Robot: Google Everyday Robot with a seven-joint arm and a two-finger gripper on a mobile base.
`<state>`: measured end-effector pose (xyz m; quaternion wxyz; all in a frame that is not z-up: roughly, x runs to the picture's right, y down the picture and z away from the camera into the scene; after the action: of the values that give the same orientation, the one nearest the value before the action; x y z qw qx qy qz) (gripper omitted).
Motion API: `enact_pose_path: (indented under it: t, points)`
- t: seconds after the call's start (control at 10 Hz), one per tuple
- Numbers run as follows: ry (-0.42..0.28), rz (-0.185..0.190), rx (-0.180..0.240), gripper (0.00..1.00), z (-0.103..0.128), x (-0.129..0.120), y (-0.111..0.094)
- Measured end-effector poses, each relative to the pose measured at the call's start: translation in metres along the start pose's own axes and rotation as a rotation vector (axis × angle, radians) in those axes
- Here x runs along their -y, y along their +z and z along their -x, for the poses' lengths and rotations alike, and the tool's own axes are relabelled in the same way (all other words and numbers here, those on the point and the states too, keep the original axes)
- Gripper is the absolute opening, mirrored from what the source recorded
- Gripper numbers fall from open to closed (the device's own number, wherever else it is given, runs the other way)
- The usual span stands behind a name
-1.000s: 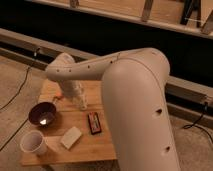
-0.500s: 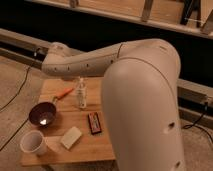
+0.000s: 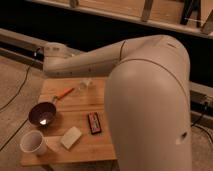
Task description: Knock the bottle over
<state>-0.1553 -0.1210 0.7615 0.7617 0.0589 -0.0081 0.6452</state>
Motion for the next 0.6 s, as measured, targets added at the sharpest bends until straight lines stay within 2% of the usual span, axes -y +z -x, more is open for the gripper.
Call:
enact_pose_path:
  t: [0.2, 0.3, 0.6]
  points:
    - [0.003, 0.005, -0.017, 0.0, -0.002, 0.0, -0.001]
    - [-0.001, 0.017, -0.046, 0.0, -0.007, -0.002, -0.003]
    - [0.0, 0.086, -0.151, 0.0, -0.02, -0.01, -0.008]
